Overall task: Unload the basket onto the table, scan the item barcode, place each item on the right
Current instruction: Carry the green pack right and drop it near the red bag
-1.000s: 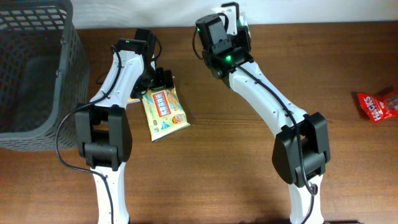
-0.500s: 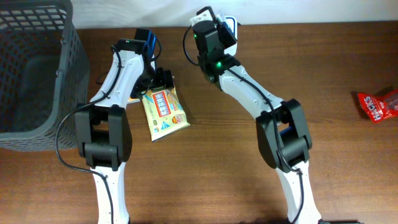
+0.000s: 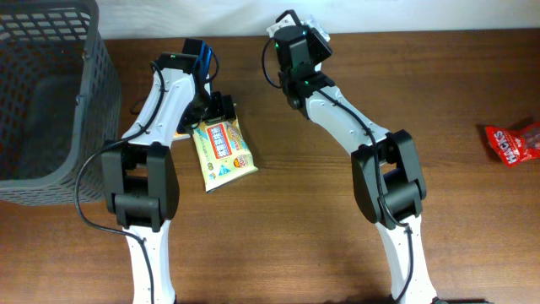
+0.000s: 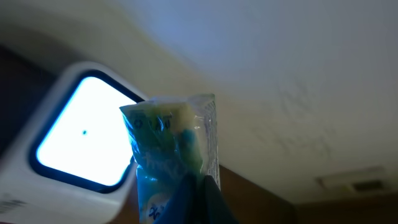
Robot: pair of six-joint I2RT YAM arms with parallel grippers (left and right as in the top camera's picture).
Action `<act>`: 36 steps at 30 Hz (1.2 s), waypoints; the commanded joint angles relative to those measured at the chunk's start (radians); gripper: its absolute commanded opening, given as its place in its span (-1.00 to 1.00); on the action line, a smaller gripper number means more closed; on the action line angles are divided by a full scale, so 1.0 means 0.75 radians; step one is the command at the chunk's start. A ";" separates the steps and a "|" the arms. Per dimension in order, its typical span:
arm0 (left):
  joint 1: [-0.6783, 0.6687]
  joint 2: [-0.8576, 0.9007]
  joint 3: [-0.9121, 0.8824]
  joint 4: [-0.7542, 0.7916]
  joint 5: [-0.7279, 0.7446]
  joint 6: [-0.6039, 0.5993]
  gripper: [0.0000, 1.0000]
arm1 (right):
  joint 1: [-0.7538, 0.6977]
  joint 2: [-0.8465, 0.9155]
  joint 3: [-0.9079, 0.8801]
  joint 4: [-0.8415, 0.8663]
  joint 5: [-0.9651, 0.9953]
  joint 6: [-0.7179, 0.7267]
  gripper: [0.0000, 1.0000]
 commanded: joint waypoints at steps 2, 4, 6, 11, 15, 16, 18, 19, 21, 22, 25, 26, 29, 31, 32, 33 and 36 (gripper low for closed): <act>0.009 -0.001 -0.005 0.002 -0.009 -0.013 0.98 | -0.113 0.010 0.020 -0.045 0.341 0.063 -0.92; 0.009 -0.001 -0.005 0.002 -0.009 -0.013 0.98 | -0.187 0.010 0.020 -0.152 0.433 0.149 -0.92; 0.009 -0.001 -0.005 0.002 -0.009 -0.013 0.98 | -0.260 0.010 0.020 -0.303 0.455 0.226 -0.92; 0.009 -0.001 -0.005 0.002 -0.009 -0.013 0.98 | -0.491 0.010 0.020 -0.746 0.454 0.570 -0.92; 0.009 -0.001 -0.005 0.002 -0.009 -0.013 0.98 | -0.677 0.010 0.020 -0.989 0.347 0.782 -0.92; 0.009 -0.001 -0.005 0.002 -0.009 -0.013 0.98 | -0.728 0.010 0.020 -1.041 0.274 0.822 -0.92; 0.008 -0.001 -0.005 0.002 -0.009 -0.013 0.98 | -0.791 0.010 0.020 -1.094 0.166 0.901 -0.92; 0.008 -0.001 -0.005 0.002 -0.009 -0.013 0.98 | -0.819 0.010 0.020 -1.114 0.111 0.933 -0.92; 0.009 -0.001 -0.005 0.002 -0.009 -0.013 0.98 | -0.901 0.010 0.020 -1.174 0.044 1.073 -0.91; 0.009 -0.001 -0.005 0.002 -0.009 -0.013 0.98 | -0.927 0.010 0.020 -1.189 0.045 1.103 -0.79; 0.008 -0.001 -0.005 0.002 -0.009 -0.013 0.98 | -0.994 0.010 0.020 -1.235 0.044 1.184 -0.74; 0.009 -0.001 -0.005 0.002 -0.009 -0.013 0.98 | -1.014 0.009 0.021 -1.255 0.039 1.220 -0.73; 0.009 -0.001 -0.005 0.002 -0.009 -0.013 0.98 | -1.076 -0.003 0.038 -1.324 -0.134 1.244 -0.80; 0.009 -0.001 -0.005 0.002 -0.009 -0.013 0.98 | -1.090 -0.024 0.066 -1.346 -0.277 1.243 -0.86; 0.009 -0.001 -0.005 0.002 -0.009 -0.013 0.98 | -1.089 -0.044 0.084 -1.351 -0.353 1.243 -0.86; 0.008 -0.001 -0.005 0.002 -0.009 -0.013 0.98 | -1.087 -0.070 0.105 -1.354 -0.425 1.243 -0.84; 0.009 -0.001 -0.005 0.002 -0.009 -0.013 0.98 | -1.062 -0.163 0.178 -1.365 -0.624 1.243 -0.61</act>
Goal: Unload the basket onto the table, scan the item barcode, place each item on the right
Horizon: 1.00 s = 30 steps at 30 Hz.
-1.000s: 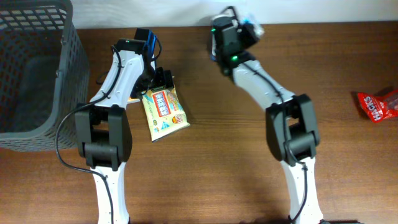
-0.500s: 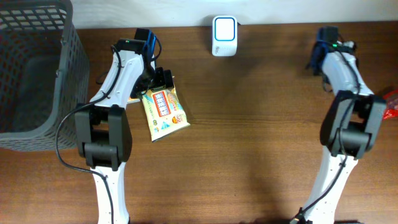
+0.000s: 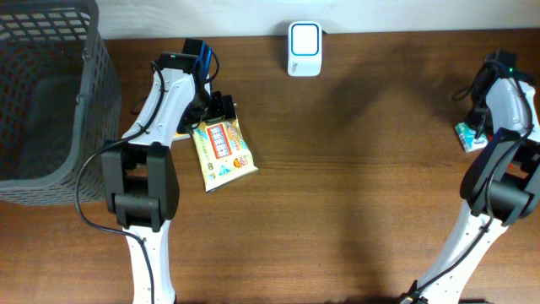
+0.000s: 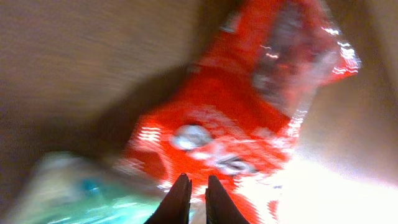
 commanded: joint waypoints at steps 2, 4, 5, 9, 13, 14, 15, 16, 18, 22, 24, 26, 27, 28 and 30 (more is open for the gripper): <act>0.009 -0.001 -0.005 0.002 -0.009 -0.013 0.98 | 0.062 -0.225 0.151 -0.023 -0.414 0.026 -0.40; 0.008 -0.001 -0.005 0.002 -0.009 -0.013 0.98 | 0.091 -0.320 0.209 -0.060 -0.594 0.026 -0.28; 0.008 -0.001 -0.005 0.002 -0.009 -0.013 0.98 | 0.105 -0.359 0.222 -0.074 -0.658 0.026 -0.27; 0.009 -0.001 -0.005 0.002 -0.009 -0.013 0.98 | 0.202 -0.508 0.225 -0.154 -0.993 0.026 0.89; 0.009 -0.001 -0.005 0.002 -0.009 -0.013 0.98 | 0.337 -0.516 0.223 -0.293 -1.190 0.001 0.97; 0.008 -0.001 -0.005 0.002 -0.009 -0.013 0.98 | 0.371 -0.507 0.223 -0.331 -1.188 0.001 0.97; 0.008 -0.001 -0.005 0.002 -0.009 -0.013 0.98 | 0.413 -0.499 0.221 -0.372 -1.188 0.001 0.97; 0.009 -0.001 -0.005 0.002 -0.009 -0.013 0.98 | 0.458 -0.487 0.213 -0.403 -1.187 0.001 0.97; 0.009 -0.001 -0.005 0.002 -0.009 -0.013 0.98 | 0.541 -0.475 0.188 -0.425 -1.183 0.001 0.97; 0.008 -0.001 -0.005 0.002 -0.009 -0.013 0.98 | 0.695 -0.471 0.101 -0.413 -1.126 0.002 0.97; 0.009 -0.001 -0.005 0.002 -0.009 -0.013 0.98 | 0.754 -0.470 0.074 -0.403 -1.102 0.002 0.97; 0.009 -0.001 -0.005 0.002 -0.008 -0.013 0.98 | 0.802 -0.470 0.058 -0.402 -1.103 0.002 0.97; 0.008 -0.001 -0.005 0.002 -0.004 -0.013 0.98 | 0.828 -0.470 0.058 -0.401 -1.103 0.002 0.97; 0.008 -0.001 -0.005 0.001 0.002 -0.013 0.98 | 0.852 -0.470 0.058 -0.401 -1.103 0.002 0.97; 0.008 -0.001 -0.005 -0.064 0.012 -0.013 0.98 | 0.888 -0.470 0.058 -0.401 -1.103 0.002 0.97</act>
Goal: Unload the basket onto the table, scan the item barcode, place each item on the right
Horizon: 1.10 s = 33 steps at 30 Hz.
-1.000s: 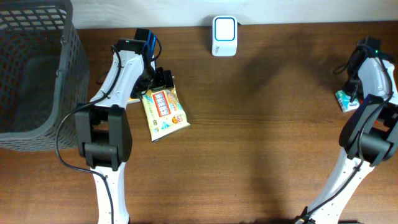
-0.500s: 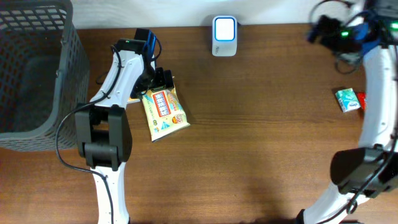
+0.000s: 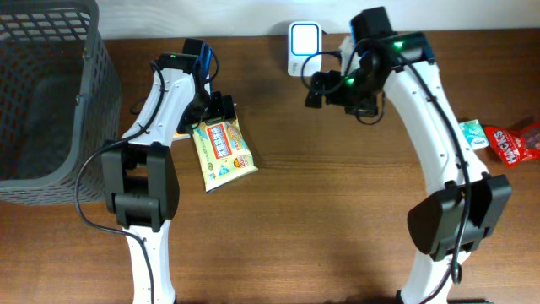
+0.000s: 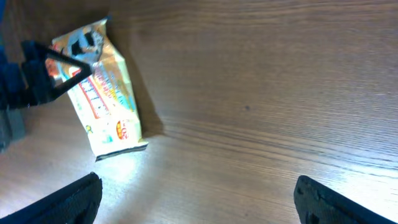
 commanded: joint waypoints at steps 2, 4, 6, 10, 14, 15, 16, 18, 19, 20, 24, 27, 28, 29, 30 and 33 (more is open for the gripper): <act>0.008 -0.001 -0.005 -0.121 0.142 -0.012 0.98 | 0.053 0.003 -0.007 0.003 0.018 -0.008 0.97; -0.007 -0.001 -0.017 -0.141 0.174 -0.012 0.98 | 0.055 0.003 -0.007 0.003 0.019 -0.008 0.97; -0.037 -0.001 -0.043 -0.149 0.073 -0.013 0.99 | 0.052 0.003 -0.007 0.003 0.018 -0.008 0.97; -0.066 -0.001 -0.134 -0.114 -0.039 -0.028 0.98 | 0.052 0.003 -0.007 0.003 0.019 -0.008 0.97; -0.058 -0.001 -0.233 -0.032 -0.041 -0.027 0.99 | 0.052 0.003 -0.007 0.002 0.019 -0.008 0.97; -0.047 -0.001 -0.264 -0.004 -0.035 -0.023 0.98 | 0.052 0.003 -0.007 0.003 0.021 -0.008 0.97; -0.038 -0.001 -0.276 0.014 -0.010 0.010 0.98 | 0.052 0.003 -0.007 0.004 0.031 -0.008 0.98; -0.018 -0.001 -0.286 0.049 0.146 0.181 0.99 | 0.052 0.003 -0.007 0.006 0.084 -0.008 0.97; -0.009 -0.001 -0.286 0.056 0.274 0.301 0.98 | 0.052 0.003 -0.007 0.007 0.120 -0.008 0.97; 0.001 -0.001 -0.286 0.057 0.428 0.421 0.98 | 0.053 0.003 -0.010 0.007 0.142 -0.008 0.97; -0.008 -0.001 -0.288 0.053 0.685 0.548 0.92 | 0.052 0.005 -0.014 0.008 0.154 -0.007 0.97; -0.055 -0.001 -0.288 0.048 0.667 0.549 0.36 | 0.052 0.005 -0.015 0.008 0.154 -0.008 0.97; -0.074 -0.002 -0.288 0.048 0.656 0.551 0.16 | 0.052 0.005 -0.015 0.007 0.154 -0.008 0.97; -0.087 -0.002 -0.286 0.048 0.653 0.554 0.00 | 0.052 0.005 -0.015 0.006 0.159 -0.008 0.97; -0.105 -0.004 -0.280 0.045 0.654 0.554 -0.11 | 0.052 0.005 -0.015 0.001 0.168 -0.008 0.97; -0.130 -0.005 -0.189 -0.037 0.653 0.554 -0.92 | 0.052 0.005 -0.015 -0.024 0.201 -0.008 0.97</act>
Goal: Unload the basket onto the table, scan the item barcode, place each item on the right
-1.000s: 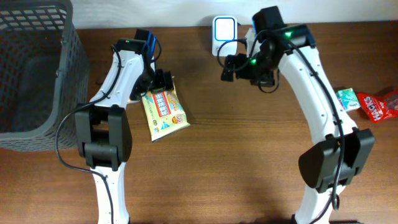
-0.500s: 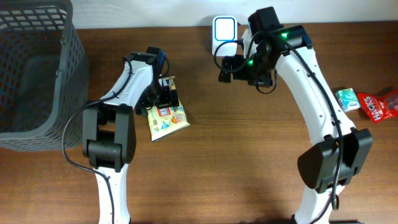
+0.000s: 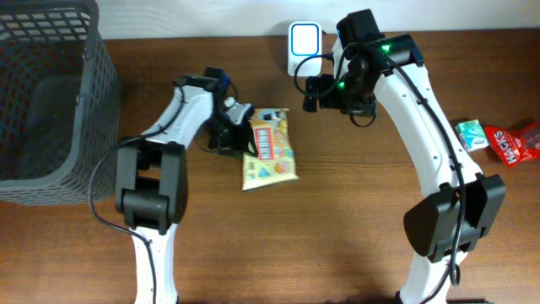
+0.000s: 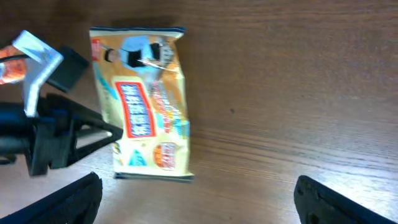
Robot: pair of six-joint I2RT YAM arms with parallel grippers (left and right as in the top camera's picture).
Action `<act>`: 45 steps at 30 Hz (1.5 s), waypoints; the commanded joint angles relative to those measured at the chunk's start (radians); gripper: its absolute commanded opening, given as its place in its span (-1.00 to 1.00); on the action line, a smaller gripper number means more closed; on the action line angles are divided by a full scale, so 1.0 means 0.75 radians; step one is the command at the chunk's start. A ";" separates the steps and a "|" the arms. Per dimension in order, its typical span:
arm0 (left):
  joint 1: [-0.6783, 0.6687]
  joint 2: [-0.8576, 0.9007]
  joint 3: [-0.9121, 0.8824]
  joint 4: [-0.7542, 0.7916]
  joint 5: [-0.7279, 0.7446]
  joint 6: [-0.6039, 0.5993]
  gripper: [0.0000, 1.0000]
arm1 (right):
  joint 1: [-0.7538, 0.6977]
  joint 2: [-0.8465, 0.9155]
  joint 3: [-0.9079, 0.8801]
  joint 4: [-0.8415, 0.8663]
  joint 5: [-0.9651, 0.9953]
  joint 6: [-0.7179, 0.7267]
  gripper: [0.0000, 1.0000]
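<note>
A yellow snack packet [image 3: 268, 149] lies flat on the wooden table, below the white scanner [image 3: 304, 38] at the back edge. My left gripper [image 3: 239, 133] is at the packet's left edge, and in the right wrist view its black fingers [image 4: 93, 132] close on the edge of the yellow snack packet [image 4: 146, 102]. My right gripper [image 3: 310, 93] hovers just right of the packet, in front of the scanner. It stands wide open and empty [image 4: 200, 202]. No barcode can be made out on the packet's upper face.
A dark grey basket [image 3: 80, 127] fills the left end of the table. At the far right lie a small green packet [image 3: 470, 135] and a red candy packet [image 3: 515, 141].
My left gripper and the yellow packet now sit further right, under the right gripper instead of near the basket side. The right gripper is nearly where it was, still open.
My right gripper held a green packet up near the scanner. Then it was at the far right by the red packet, with the green one lying there. Then it hung open near the scanner. The left gripper stayed on the yellow packet, which now lies mid-table.
</note>
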 commanded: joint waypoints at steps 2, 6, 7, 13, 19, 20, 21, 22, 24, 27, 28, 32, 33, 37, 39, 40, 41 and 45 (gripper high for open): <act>-0.016 -0.001 0.163 -0.128 0.055 0.040 -1.00 | 0.005 0.005 -0.013 -0.026 0.057 -0.003 0.97; -0.016 -0.001 0.272 -0.202 0.044 0.038 -0.44 | 0.005 0.005 -0.013 -0.036 0.057 -0.003 0.97; -0.016 -0.001 0.272 -0.202 0.010 0.031 0.08 | 0.005 0.005 -0.013 -0.040 0.057 -0.003 0.97; -0.016 0.045 0.186 -0.173 -0.285 -0.253 0.92 | 0.005 0.005 -0.013 -0.044 0.057 -0.003 0.97; -0.033 0.093 0.021 0.017 -0.068 -0.258 0.88 | 0.005 0.005 -0.012 -0.004 0.057 -0.003 0.98; -0.038 0.093 0.005 0.045 -0.037 -0.241 0.88 | 0.005 0.005 -0.012 0.000 0.057 -0.003 0.97; -0.045 0.093 -0.004 0.067 -0.013 -0.236 0.87 | 0.005 0.005 -0.012 0.003 0.057 -0.003 0.97; -0.054 0.093 -0.008 0.084 -0.006 -0.237 0.85 | 0.005 0.005 -0.012 0.006 0.057 -0.003 0.97; -0.086 0.093 -0.015 0.134 0.007 -0.237 0.79 | 0.005 0.005 -0.012 0.005 0.057 -0.003 0.97; -0.132 0.093 -0.016 0.212 0.015 -0.252 0.67 | 0.005 0.010 -0.012 0.006 0.060 -0.004 0.97; -0.146 0.093 -0.016 0.242 0.015 -0.262 0.54 | 0.005 0.013 -0.013 0.005 0.067 -0.004 0.97; -0.170 0.093 -0.016 0.319 -0.007 -0.262 -0.24 | 0.003 0.038 -0.031 -0.001 0.094 -0.003 0.97; -0.170 0.093 -0.016 0.325 -0.030 -0.262 -0.41 | 0.003 0.046 -0.033 -0.005 0.101 -0.003 0.97; -0.167 0.092 -0.014 0.317 -0.098 -0.262 -1.00 | 0.003 0.088 -0.034 -0.030 0.111 -0.004 0.97; -0.163 0.090 0.007 0.288 -0.110 -0.261 -1.00 | 0.004 0.103 -0.034 -0.034 0.112 -0.003 0.97; -0.159 0.087 0.035 0.250 -0.132 -0.261 -1.00 | 0.004 0.110 -0.034 -0.035 0.112 -0.004 0.97; -0.154 0.084 0.070 0.205 -0.163 -0.261 -1.00 | 0.004 0.114 -0.034 -0.037 0.112 -0.003 0.96; -0.151 0.054 0.311 -0.060 -0.486 -0.262 -1.00 | 0.003 0.122 -0.034 -0.040 0.113 -0.004 0.97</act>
